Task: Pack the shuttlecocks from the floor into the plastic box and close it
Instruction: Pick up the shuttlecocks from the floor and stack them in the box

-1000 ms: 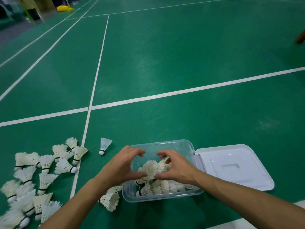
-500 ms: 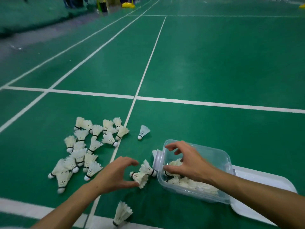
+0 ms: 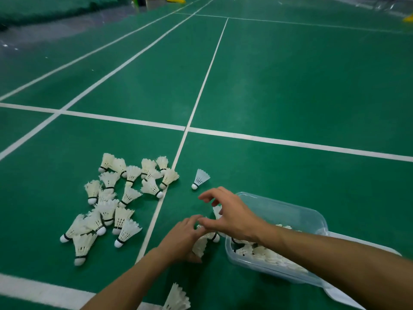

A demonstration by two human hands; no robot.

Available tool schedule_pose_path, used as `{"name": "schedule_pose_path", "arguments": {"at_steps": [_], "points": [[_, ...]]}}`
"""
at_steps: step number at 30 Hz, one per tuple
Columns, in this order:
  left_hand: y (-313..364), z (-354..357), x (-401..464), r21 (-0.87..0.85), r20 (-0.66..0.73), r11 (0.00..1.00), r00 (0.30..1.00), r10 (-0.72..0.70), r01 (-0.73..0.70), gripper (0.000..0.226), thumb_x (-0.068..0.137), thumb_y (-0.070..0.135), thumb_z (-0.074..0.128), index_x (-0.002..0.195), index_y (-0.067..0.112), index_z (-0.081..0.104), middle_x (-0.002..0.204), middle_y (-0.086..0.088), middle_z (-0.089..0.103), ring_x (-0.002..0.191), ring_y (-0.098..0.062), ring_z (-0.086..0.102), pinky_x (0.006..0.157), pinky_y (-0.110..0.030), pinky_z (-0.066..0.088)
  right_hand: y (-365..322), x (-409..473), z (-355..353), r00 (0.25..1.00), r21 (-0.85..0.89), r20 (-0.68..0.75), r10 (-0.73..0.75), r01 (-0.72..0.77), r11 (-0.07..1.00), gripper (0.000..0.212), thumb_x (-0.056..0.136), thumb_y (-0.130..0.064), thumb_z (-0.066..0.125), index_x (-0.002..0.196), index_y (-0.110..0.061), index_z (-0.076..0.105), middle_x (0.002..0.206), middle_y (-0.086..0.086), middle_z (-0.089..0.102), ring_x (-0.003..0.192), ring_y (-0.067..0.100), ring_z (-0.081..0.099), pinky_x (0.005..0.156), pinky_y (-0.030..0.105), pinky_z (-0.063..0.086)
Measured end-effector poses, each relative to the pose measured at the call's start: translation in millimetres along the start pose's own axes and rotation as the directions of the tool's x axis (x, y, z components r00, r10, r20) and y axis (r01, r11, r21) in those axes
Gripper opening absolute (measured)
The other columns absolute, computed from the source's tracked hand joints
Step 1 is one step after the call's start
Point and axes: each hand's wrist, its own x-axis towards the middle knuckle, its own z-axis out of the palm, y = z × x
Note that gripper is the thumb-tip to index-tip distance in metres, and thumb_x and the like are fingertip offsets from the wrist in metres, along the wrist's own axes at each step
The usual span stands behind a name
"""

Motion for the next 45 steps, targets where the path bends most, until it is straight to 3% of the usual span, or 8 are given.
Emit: {"name": "schedule_pose_path", "arguments": {"at_steps": [3, 7, 15, 21, 26, 35, 39, 45], "points": [[-0.8, 7.1, 15.3, -0.1, -0.011, 0.995, 1.0, -0.02, 0.018, 0.1, 0.075, 0.054, 0.086, 0.158, 0.029, 0.038, 0.155, -0.009, 0.041, 0.137, -0.028, 0.043, 0.115, -0.038, 0.039, 5.4, -7.1, 5.8, 1.0, 0.041, -0.014, 0.012, -0.011, 0.999, 0.051, 0.088, -0.051, 0.075, 0.134, -0.04, 0.057, 0.121, -0.02, 0.056, 0.111, 0.0, 0.055, 0.089, 0.02, 0.05], [-5.9, 12.0, 15.4, -0.201, -0.13, 0.979, 0.99, -0.054, 0.027, 0.081, 0.072, 0.057, 0.085, 0.142, 0.045, 0.047, 0.124, 0.006, 0.054, 0.11, -0.015, 0.053, 0.091, -0.032, 0.05, 8.9, -15.5, 10.4, 0.999, 0.082, -0.024, 0.023, -0.021, 0.996, 0.046, 0.09, -0.048, 0.075, 0.133, -0.039, 0.059, 0.121, -0.021, 0.058, 0.11, -0.001, 0.056, 0.086, 0.012, 0.046], [-28.7, -10.0, -21.2, -0.679, -0.253, 0.732, 0.917, -0.309, 0.06, 0.07, 0.067, 0.058, 0.085, 0.131, 0.042, 0.061, 0.125, 0.016, 0.068, 0.112, -0.006, 0.065, 0.097, -0.041, 0.058, -11.3, -29.8, 32.2, 0.997, 0.203, -0.079, -0.001, 0.017, 0.979, 0.04, 0.09, -0.044, 0.075, 0.127, -0.033, 0.063, 0.118, -0.014, 0.063, 0.107, 0.001, 0.059, 0.082, 0.015, 0.052], [-54.4, -24.5, -77.9, -0.699, -0.302, 0.705, 0.845, -0.441, 0.118, 0.073, 0.073, 0.033, 0.095, 0.136, 0.04, 0.059, 0.135, 0.021, 0.061, 0.126, 0.002, 0.054, 0.112, -0.037, 0.047, -29.9, -38.0, 80.1, 0.999, 0.234, 0.008, -0.045, 0.042, 0.971, 0.044, 0.09, -0.044, 0.075, 0.129, -0.031, 0.061, 0.12, -0.012, 0.061, 0.106, 0.002, 0.058, 0.084, 0.011, 0.047], [-51.6, -21.8, -115.6, -0.697, -0.279, 0.697, 0.831, -0.481, 0.17, 0.077, 0.073, 0.037, 0.094, 0.141, 0.036, 0.059, 0.141, 0.014, 0.06, 0.133, -0.003, 0.052, 0.117, -0.034, 0.041, -26.9, -42.6, 116.5, 0.997, 0.237, 0.076, -0.009, -0.009, 0.971, 0.048, 0.089, -0.046, 0.075, 0.132, -0.03, 0.06, 0.121, -0.011, 0.06, 0.106, 0.002, 0.058, 0.081, 0.011, 0.046], [-46.3, -4.1, -131.7, -0.701, -0.244, 0.679, 0.82, -0.518, 0.22, 0.077, 0.074, 0.033, 0.094, 0.142, 0.031, 0.058, 0.139, 0.012, 0.059, 0.13, -0.005, 0.053, 0.114, -0.029, 0.038, -9.2, -51.1, 168.1, 0.957, 0.119, 0.287, 0.043, -0.081, 0.99, 0.068, 0.081, -0.052, 0.08, 0.141, -0.031, 0.054, 0.129, -0.008, 0.057, 0.116, 0.005, 0.056, 0.103, 0.033, 0.053], [-46.0, -1.1, -128.1, -0.688, -0.259, 0.695, 0.823, -0.505, 0.21, 0.076, 0.075, 0.034, 0.093, 0.142, 0.03, 0.058, 0.134, 0.014, 0.061, 0.125, -0.002, 0.053, 0.109, -0.025, 0.041, -0.3, -54.0, 189.5, 0.92, -0.005, 0.391, 0.0, 0.002, 1.0, 0.078, 0.077, -0.053, 0.083, 0.144, -0.04, 0.046, 0.13, -0.005, 0.049, 0.119, 0.016, 0.05, 0.099, 0.038, 0.052], [-48.3, 0.0, -126.7, -0.683, -0.256, 0.697, 0.824, -0.505, 0.215, 0.076, 0.076, 0.037, 0.092, 0.144, 0.031, 0.057, 0.134, 0.017, 0.06, 0.125, 0.005, 0.051, 0.11, -0.026, 0.041, 4.5, -47.2, 198.4, 0.929, -0.046, 0.369, 0.003, 0.015, 0.999, 0.073, 0.077, -0.053, 0.085, 0.137, -0.041, 0.046, 0.127, -0.005, 0.047, 0.116, 0.019, 0.048, 0.096, 0.042, 0.052]]}}
